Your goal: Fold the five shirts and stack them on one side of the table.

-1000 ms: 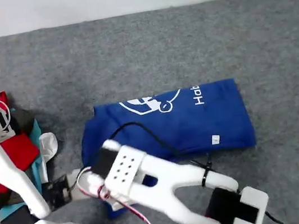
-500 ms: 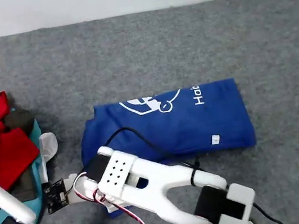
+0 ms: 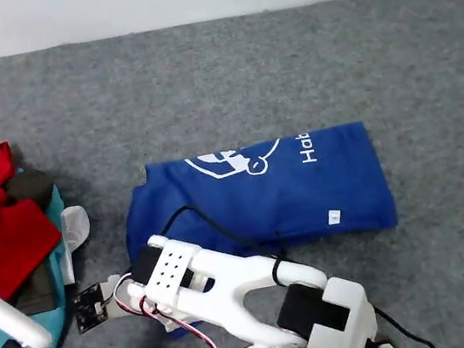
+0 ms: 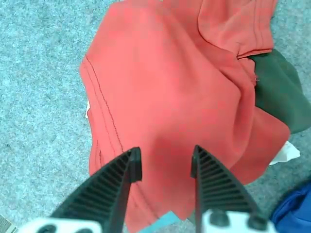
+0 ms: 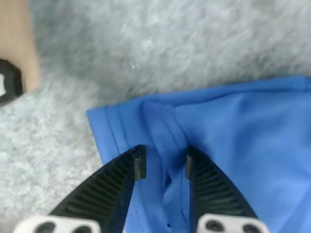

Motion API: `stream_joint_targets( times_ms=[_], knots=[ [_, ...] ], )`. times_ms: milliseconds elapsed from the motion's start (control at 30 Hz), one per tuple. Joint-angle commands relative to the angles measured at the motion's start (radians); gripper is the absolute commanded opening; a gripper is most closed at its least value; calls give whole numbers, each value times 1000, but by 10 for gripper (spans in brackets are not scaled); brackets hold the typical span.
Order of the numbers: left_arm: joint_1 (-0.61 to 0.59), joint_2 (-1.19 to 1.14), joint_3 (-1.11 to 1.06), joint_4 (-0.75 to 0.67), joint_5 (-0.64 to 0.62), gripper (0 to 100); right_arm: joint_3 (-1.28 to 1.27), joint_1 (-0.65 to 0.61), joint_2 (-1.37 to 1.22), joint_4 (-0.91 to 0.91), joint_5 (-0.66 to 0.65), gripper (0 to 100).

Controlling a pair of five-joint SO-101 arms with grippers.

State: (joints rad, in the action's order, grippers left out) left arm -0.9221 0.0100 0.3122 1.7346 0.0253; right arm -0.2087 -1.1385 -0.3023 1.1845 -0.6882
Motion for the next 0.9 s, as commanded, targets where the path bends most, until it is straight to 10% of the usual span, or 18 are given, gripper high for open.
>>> stream_joint_targets(
  times_ms=[0,867],
  knots=[
    [3,43,36,14,-6,174,9,5,-4,-39,2,154],
    [5,41,33,15,-5,174,95,67,35,54,-51,11]
  ],
)
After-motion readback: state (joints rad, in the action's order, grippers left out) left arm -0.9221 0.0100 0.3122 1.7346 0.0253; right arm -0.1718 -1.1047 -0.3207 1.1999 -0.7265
